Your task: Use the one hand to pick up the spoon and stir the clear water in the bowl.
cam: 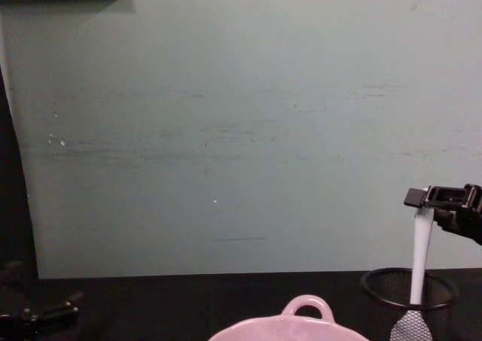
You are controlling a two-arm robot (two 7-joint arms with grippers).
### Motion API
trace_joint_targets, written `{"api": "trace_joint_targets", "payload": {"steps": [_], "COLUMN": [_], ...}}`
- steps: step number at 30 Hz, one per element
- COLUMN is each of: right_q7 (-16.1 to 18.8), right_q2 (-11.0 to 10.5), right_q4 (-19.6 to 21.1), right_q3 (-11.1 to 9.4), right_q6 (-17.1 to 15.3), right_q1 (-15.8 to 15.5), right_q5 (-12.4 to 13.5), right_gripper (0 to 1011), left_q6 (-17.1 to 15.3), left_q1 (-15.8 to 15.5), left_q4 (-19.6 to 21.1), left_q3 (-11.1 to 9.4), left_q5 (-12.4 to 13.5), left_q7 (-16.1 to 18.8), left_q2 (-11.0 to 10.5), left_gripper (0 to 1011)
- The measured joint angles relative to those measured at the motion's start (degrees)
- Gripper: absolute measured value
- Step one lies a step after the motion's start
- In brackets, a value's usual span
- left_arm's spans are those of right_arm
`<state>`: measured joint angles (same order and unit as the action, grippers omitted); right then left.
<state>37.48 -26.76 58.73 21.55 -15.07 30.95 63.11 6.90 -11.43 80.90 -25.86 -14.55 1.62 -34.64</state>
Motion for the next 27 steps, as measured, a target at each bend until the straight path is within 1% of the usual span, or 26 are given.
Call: {"api": "trace_joint_targets", "payload": {"steps": [1,7,11,14,18,21,24,25,26,27], "right_q7": [0.00,-0.15,-0.60,-1.21,-2.37,-3.94,-4.85,-5.49,-5.76,-6.43], "right_q2": [-0.07,-0.87,-1.69,-2.53,-3.85,-5.46,-6.43,-7.03,-7.28,-7.83], "right_q4": [0.05,1.21,2.76,4.43,7.72,12.01,15.02,17.15,17.96,20.14], "right_q3": [0.10,0.70,1.34,1.94,2.78,3.42,3.47,3.36,3.26,2.96], "right_q6": [0.04,0.57,1.24,2.05,3.89,6.52,8.19,9.07,9.38,10.06], "right_q1": [0.00,-0.13,-0.48,-0.84,-1.55,-2.43,-3.11,-3.57,-3.77,-4.21], "right_q5": [0.05,0.51,0.33,-0.41,-2.33,-5.49,-7.45,-8.65,-9.11,-10.13], "right_gripper": [400,201,112,106,106,106,106,106,106,106], "left_q6": [0.00,0.00,0.00,0.00,0.00,0.00,0.01,0.00,0.00,0.00], "left_q1": [0.00,0.00,0.00,0.00,0.00,0.00,0.00,0.00,0.00,0.00], "left_q4": [0.00,0.00,0.00,0.00,0.00,0.00,0.00,0.00,0.00,0.00], "left_q3": [0.00,0.00,0.00,0.00,0.00,0.00,0.00,0.00,0.00,0.00], "left_q5": [0.00,0.00,0.00,0.00,0.00,0.00,0.00,0.00,0.00,0.00], "left_q7": [0.00,0.00,0.00,0.00,0.00,0.00,0.00,0.00,0.00,0.00], "left_q2": [0.00,0.00,0.00,0.00,0.00,0.00,0.00,0.00,0.00,0.00], "left_gripper": [1011,1011,1011,1011,1011,1011,1011,1011,1011,1011]}}
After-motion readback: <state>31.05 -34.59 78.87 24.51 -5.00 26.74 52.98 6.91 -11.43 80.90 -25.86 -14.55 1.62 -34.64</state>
